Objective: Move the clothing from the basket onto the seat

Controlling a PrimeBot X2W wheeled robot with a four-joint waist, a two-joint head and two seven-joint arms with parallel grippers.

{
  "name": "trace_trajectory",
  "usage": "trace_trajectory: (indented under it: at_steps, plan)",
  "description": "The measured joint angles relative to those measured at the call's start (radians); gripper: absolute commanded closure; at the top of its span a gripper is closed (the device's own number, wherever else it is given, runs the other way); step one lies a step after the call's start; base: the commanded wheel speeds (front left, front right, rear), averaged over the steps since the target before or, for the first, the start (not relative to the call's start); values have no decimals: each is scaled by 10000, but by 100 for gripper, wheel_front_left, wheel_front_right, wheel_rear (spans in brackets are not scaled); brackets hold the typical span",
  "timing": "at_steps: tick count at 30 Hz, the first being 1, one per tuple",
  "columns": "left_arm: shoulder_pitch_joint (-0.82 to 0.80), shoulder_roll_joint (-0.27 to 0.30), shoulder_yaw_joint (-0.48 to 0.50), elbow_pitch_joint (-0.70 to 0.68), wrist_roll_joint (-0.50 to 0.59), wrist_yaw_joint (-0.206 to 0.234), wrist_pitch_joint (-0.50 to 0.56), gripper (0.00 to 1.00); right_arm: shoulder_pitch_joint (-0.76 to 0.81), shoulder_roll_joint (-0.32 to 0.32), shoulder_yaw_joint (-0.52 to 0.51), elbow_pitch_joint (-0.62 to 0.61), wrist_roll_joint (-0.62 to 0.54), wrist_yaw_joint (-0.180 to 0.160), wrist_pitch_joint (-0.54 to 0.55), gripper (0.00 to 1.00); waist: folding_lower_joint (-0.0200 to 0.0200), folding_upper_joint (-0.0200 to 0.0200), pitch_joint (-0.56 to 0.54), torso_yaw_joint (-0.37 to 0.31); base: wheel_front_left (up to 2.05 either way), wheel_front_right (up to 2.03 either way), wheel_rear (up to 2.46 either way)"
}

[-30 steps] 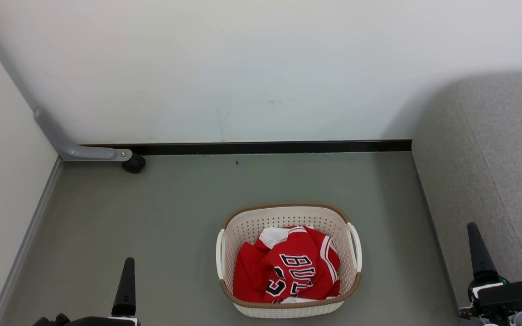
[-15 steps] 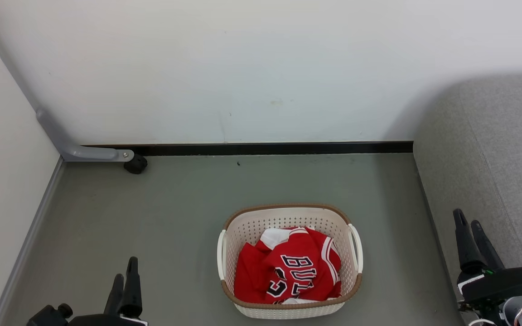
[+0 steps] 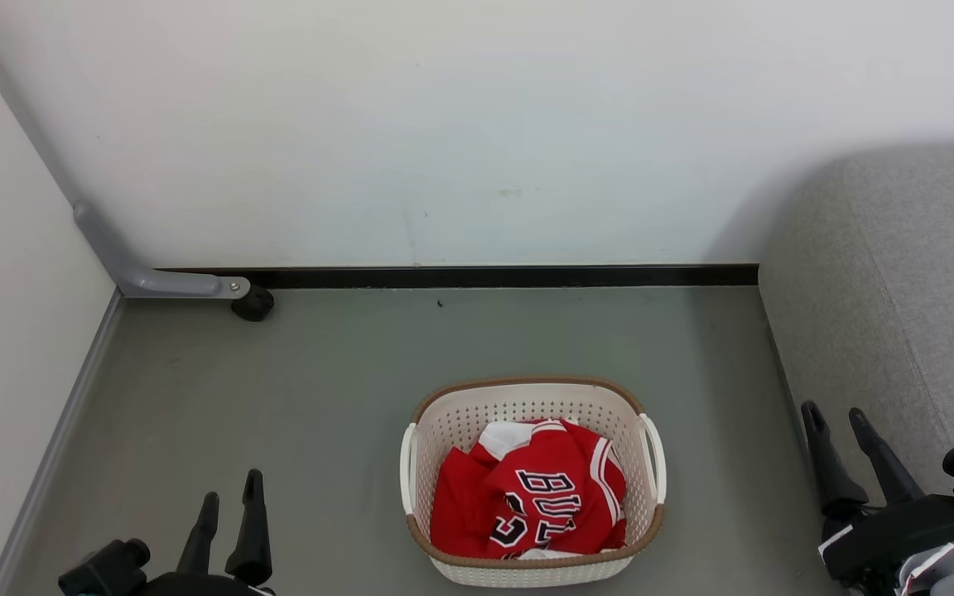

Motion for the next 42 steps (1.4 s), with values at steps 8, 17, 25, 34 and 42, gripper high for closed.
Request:
trace_trajectory:
  at_steps: [8,17,25,34,42]
  plan:
    - [0,128,-13,242,1248,-2,-299,0,-157,-140,270,535,-1149,10,-253,0,0,0,-64,13,0,0,0]
    - [1,173,2,385,2418,-13,-558,0,-168,-234,472,1062,-2155,10,-522,0,0,0,-133,-9,0,0,0]
    - [3,199,46,587,3549,-17,-869,0,-117,-276,589,1507,-3195,10,-857,0,0,0,-223,-24,0,0,0]
    - [7,184,159,662,4163,-31,-963,0,-112,-291,550,1695,-3624,10,-941,0,0,0,-247,-48,0,0,0]
    - [7,128,341,662,4364,-104,-963,0,-115,-224,441,1705,-3745,10,-941,0,0,-1,-207,-44,0,0,0]
